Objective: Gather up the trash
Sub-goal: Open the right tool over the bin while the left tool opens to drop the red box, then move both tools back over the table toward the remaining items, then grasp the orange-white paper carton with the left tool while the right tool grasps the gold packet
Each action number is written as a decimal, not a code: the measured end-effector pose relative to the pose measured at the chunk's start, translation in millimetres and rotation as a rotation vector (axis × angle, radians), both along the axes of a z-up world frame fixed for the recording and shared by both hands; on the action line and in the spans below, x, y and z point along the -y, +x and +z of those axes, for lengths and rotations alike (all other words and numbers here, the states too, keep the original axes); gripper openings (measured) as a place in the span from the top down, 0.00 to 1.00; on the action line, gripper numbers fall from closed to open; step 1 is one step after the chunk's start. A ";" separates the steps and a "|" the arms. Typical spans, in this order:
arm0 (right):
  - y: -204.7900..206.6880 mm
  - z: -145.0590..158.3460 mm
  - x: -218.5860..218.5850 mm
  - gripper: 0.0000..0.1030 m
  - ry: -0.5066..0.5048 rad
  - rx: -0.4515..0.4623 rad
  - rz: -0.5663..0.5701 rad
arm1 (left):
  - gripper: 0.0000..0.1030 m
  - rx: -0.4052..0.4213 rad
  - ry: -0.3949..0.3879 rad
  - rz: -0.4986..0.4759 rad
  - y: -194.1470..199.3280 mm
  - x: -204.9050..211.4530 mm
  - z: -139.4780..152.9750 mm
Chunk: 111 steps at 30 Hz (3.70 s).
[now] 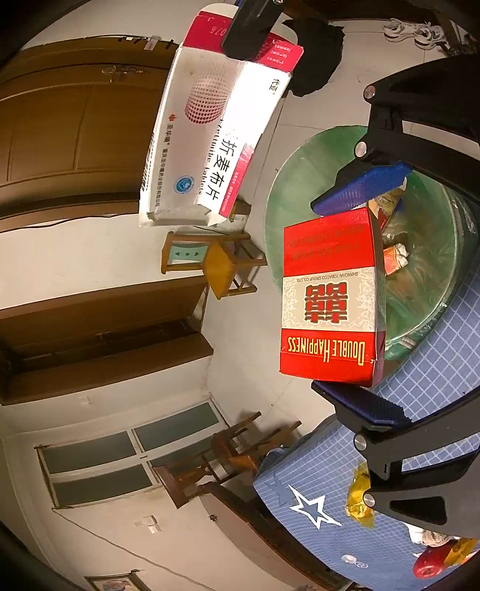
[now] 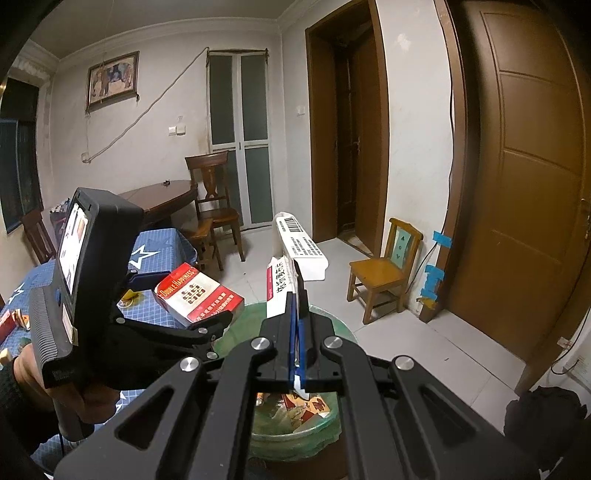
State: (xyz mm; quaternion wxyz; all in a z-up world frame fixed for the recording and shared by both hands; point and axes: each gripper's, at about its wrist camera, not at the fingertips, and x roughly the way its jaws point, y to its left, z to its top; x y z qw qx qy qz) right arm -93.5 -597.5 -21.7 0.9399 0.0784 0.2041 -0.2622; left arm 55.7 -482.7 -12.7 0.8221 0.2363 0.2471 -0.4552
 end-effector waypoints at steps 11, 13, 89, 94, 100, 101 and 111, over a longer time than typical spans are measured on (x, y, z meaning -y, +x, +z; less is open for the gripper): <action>9.5 -6.4 7.9 1.00 0.018 -0.028 0.011 | 0.15 -0.013 0.017 0.010 9.2 4.3 -8.1; 15.1 -10.9 12.1 1.00 0.027 -0.047 0.022 | 0.15 -0.021 0.018 0.012 13.4 6.0 -8.9; 282.9 -60.1 -314.3 0.14 -0.123 -0.233 1.093 | 0.24 -0.583 -0.177 1.294 282.3 -517.2 -44.8; 287.8 -71.0 -319.8 0.67 -0.096 -0.287 1.099 | 0.58 -0.660 -0.196 1.250 284.1 -524.6 -60.8; 269.6 -58.3 -313.7 0.68 -0.033 -0.224 1.105 | 0.94 -0.655 -0.250 1.240 270.4 -539.9 -52.4; 266.5 -55.0 -313.3 0.69 -0.024 -0.212 1.106 | 0.94 -0.644 -0.257 1.238 266.6 -541.9 -48.2; 238.5 -22.1 -310.4 0.69 -0.020 -0.110 1.059 | 0.94 -0.529 -0.294 1.166 223.4 -531.9 0.4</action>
